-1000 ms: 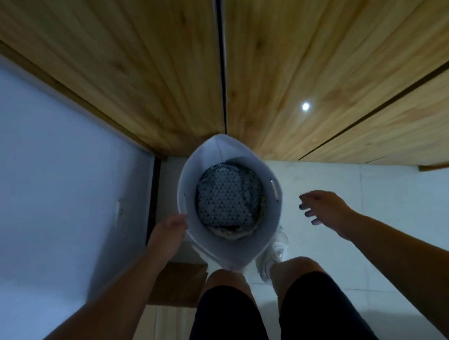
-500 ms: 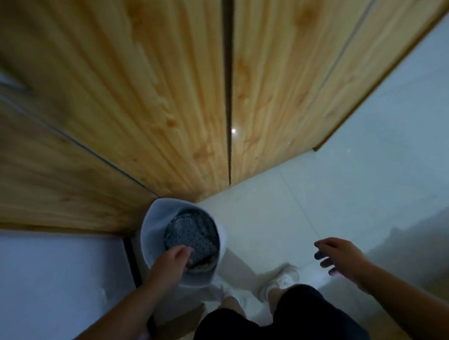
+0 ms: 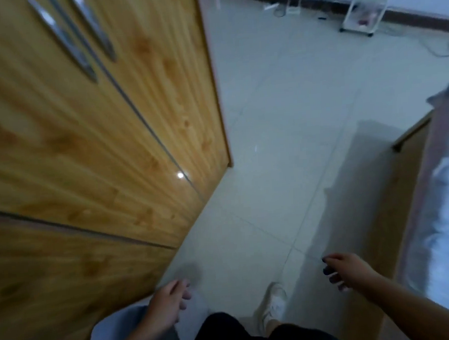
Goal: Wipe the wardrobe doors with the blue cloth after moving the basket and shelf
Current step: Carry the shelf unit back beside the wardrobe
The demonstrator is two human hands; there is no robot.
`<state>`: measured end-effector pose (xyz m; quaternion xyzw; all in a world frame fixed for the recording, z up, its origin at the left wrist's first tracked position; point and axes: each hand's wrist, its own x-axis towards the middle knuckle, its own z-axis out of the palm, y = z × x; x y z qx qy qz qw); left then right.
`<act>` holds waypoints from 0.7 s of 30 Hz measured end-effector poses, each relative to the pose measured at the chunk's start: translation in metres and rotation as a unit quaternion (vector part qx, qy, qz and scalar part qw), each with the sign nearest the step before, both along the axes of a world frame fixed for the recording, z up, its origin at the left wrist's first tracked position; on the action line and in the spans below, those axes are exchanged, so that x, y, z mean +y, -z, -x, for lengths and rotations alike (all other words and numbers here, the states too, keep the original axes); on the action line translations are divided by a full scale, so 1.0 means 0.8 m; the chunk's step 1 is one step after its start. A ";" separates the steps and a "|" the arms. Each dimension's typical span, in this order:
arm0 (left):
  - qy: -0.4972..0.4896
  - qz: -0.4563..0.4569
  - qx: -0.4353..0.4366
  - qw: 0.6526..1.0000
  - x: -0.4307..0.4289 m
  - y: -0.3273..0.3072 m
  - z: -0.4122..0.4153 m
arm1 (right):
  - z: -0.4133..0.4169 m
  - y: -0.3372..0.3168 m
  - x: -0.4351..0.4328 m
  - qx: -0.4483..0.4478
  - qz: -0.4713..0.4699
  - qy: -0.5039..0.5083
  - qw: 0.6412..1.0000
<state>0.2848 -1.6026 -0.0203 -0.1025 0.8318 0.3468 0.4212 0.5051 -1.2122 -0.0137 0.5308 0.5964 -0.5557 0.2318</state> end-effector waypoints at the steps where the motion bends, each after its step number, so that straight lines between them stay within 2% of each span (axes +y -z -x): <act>1: 0.004 0.003 -0.012 1.000 0.018 -0.001 0.010 | 0.001 -0.005 0.016 0.004 -0.005 0.022 1.000; 12: 0.077 0.013 -0.028 0.997 0.198 0.037 0.140 | 0.123 -0.042 0.215 0.093 -0.082 0.190 0.974; 16: 0.122 -0.002 -0.043 0.992 0.298 0.048 0.223 | 0.157 -0.042 0.273 0.073 -0.098 0.206 0.971; 21: 0.186 -0.038 -0.028 0.981 0.461 0.025 0.331 | 0.157 -0.031 0.295 0.004 -0.091 0.226 0.970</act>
